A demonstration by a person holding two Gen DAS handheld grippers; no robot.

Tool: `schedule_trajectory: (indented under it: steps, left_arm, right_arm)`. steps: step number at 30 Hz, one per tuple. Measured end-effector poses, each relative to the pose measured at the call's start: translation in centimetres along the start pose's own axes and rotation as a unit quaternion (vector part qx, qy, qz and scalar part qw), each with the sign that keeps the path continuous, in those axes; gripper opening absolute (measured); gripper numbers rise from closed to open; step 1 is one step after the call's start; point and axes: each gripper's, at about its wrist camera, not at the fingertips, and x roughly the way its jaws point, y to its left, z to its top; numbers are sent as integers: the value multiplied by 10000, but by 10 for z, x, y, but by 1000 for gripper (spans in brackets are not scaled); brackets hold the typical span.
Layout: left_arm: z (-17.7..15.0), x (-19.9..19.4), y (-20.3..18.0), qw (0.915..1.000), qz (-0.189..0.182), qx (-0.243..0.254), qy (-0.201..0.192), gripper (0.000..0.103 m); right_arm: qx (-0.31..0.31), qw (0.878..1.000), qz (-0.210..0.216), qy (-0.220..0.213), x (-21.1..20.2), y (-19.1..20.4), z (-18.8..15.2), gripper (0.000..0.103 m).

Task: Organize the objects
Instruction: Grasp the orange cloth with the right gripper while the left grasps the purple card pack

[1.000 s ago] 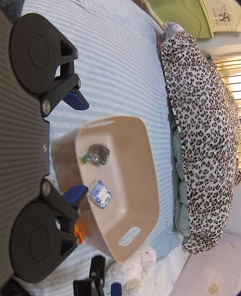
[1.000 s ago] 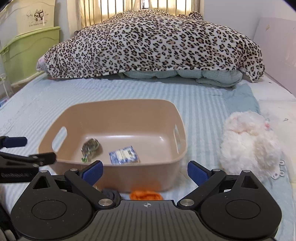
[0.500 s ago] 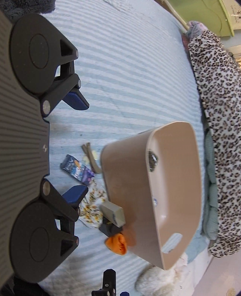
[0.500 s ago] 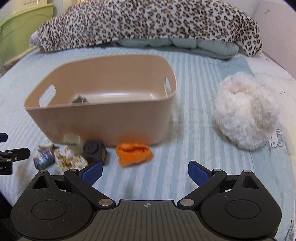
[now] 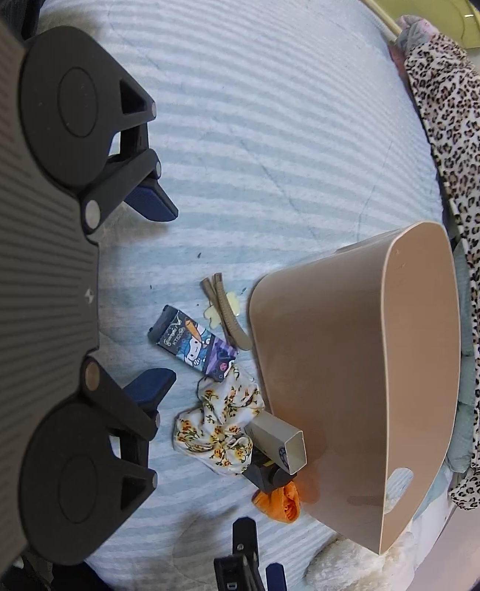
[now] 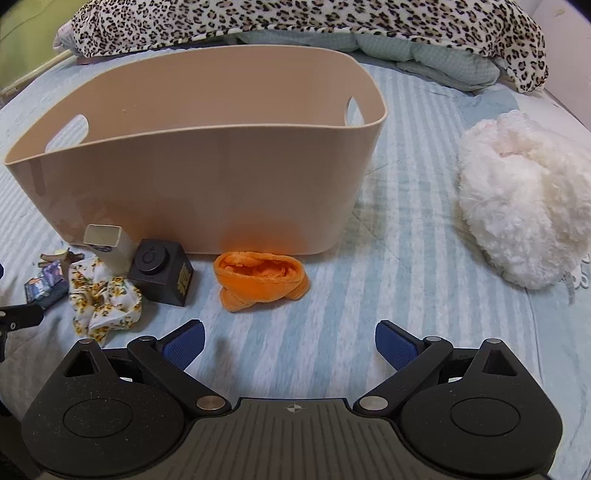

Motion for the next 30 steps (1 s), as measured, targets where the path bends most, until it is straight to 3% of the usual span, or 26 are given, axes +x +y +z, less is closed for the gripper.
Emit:
schedule_trajectory:
  steps: [7, 12, 15, 17, 19, 20, 21, 25, 30]
  left_arm:
    - [-2, 7, 1, 9995, -302, -113, 68, 66]
    - [0, 6, 2, 9985, -515, -160, -54, 64]
    - [1, 7, -1, 9981, -599, -97, -92, 52]
    - [2, 9, -4, 9980, -624, -16, -95, 41]
    - [1, 8, -6, 9977, -664, 38, -98, 31]
    - [1, 8, -6, 9977, -677, 38, -99, 30]
    - [0, 6, -7, 9977, -676, 38, -107, 29]
    - [0, 5, -7, 9980, -624, 87, -104, 27]
    - [-2, 2, -11, 9984, -539, 170, -83, 26]
  right_arm:
    - [119, 9999, -89, -23, 20, -1, 2, 93]
    - [93, 9999, -34, -98, 28, 6, 3, 88]
    - [-26, 9998, -53, -212, 30, 13, 4, 83]
    - [-66, 9997, -9, -255, 32, 16, 4, 75]
    - [-97, 9994, 54, -316, 30, 17, 3, 57]
    - [-125, 9993, 88, -327, 29, 18, 3, 52]
    - [-148, 9993, 99, -327, 28, 19, 3, 34]
    - [-122, 9994, 166, -285, 23, 19, 1, 6]
    - [-29, 9993, 247, -279, 15, 18, -6, 5]
